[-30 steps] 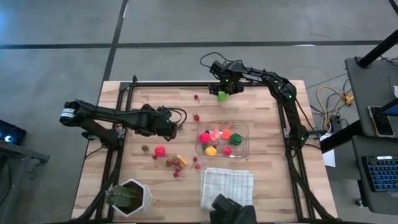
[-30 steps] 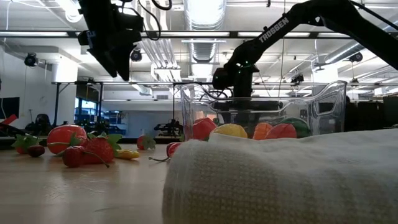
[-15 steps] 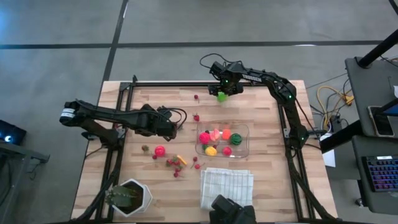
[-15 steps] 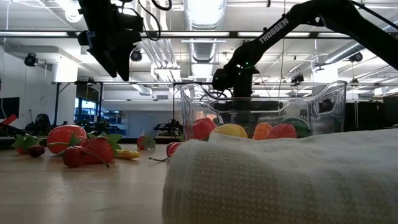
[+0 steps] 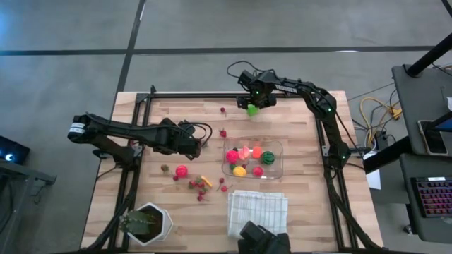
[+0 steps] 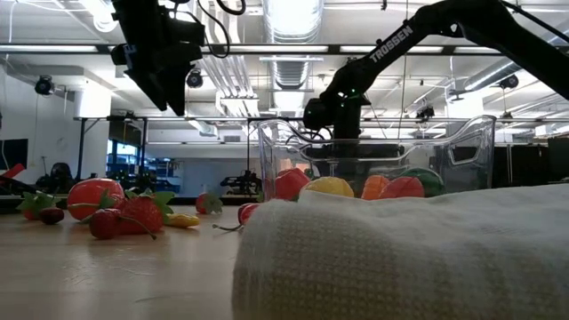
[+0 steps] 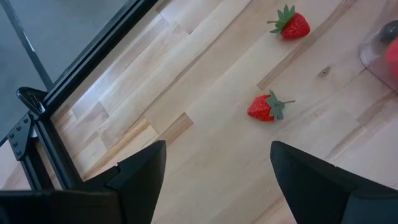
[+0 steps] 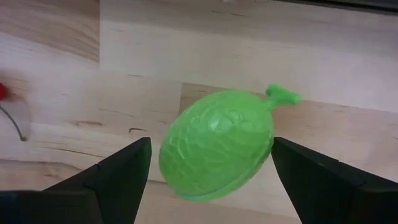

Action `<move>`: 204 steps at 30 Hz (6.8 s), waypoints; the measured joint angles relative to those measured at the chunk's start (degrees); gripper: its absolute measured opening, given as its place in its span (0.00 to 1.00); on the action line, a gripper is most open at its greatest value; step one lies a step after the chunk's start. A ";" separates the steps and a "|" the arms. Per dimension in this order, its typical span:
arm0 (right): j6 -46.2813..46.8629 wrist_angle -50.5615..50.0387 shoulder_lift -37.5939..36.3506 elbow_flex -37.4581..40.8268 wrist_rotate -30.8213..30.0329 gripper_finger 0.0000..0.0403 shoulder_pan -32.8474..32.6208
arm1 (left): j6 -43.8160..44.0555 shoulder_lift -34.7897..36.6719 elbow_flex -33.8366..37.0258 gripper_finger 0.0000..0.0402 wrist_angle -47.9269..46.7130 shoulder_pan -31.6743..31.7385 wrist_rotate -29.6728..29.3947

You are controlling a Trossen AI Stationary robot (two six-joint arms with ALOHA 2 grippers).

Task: Pick and placing Produce into tupperware
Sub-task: Put the green cabbage into the transparent bin, then put the red strawberry into the transparent bin, then put the red tomato into the transparent bin

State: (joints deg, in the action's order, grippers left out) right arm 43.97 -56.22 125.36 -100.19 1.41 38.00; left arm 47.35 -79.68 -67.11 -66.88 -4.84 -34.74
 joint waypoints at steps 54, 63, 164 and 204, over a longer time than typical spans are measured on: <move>-7.55 -13.44 -33.85 13.36 -18.88 0.79 -39.29 | 2.98 0.00 0.04 0.68 1.00 -0.26 8.21; 4.77 -13.42 -42.59 13.30 -22.50 0.84 -48.35 | 12.09 -0.15 1.09 0.68 -0.03 -1.79 16.47; 23.05 -18.76 -53.42 15.18 -39.02 0.82 -60.30 | -11.58 -18.26 3.88 0.38 29.72 20.59 34.72; 24.55 -18.46 -55.83 15.24 -41.95 0.82 -58.15 | -7.46 -9.14 -3.76 0.77 51.75 15.93 39.61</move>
State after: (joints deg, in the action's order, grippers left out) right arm 68.51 -74.68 69.53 -84.95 -40.54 -20.15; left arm 39.89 -88.82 -70.87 -15.14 11.09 4.87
